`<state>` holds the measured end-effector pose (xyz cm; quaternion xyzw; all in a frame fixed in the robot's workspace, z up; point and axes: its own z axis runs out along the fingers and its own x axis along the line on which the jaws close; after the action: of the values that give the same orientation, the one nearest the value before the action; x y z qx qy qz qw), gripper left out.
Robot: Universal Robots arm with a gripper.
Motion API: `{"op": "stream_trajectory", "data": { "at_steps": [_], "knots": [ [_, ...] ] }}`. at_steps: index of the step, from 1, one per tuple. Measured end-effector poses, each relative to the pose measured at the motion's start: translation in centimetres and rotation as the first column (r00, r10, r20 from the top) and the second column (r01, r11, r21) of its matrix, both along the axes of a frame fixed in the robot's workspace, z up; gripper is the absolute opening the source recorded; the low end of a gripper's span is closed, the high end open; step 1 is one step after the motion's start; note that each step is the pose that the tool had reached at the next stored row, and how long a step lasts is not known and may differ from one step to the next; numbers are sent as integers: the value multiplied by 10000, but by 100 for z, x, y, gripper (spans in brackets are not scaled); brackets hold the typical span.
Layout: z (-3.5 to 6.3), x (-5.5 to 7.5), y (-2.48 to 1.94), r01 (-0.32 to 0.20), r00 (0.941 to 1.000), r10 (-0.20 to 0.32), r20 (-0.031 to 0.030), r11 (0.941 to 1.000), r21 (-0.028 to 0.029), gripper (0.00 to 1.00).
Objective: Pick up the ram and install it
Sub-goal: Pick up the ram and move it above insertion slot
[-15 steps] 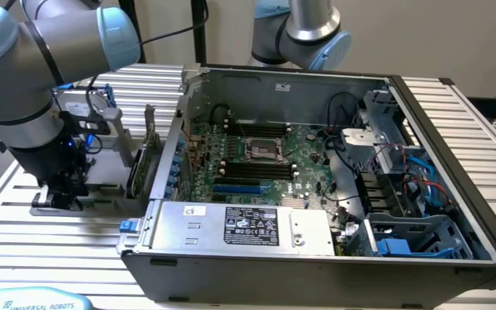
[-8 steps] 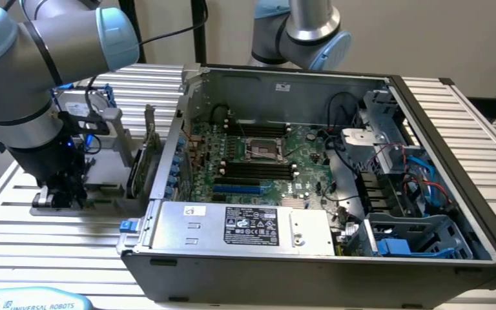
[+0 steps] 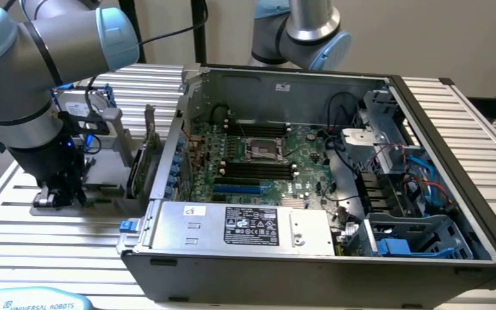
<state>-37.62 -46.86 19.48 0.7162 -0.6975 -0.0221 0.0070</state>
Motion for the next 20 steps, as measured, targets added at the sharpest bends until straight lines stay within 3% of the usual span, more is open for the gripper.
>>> {"op": "stream_trajectory", "data": {
  "at_steps": [2, 4, 20],
  "knots": [
    [0, 0, 0, -6, 10000, 6, -1, 10000, -1, 20],
    [0, 0, 0, -7, 10000, 7, 0, 10000, -1, 13],
    [0, 0, 0, -7, 10000, 7, 0, 10000, 0, 13]
  ]
}}
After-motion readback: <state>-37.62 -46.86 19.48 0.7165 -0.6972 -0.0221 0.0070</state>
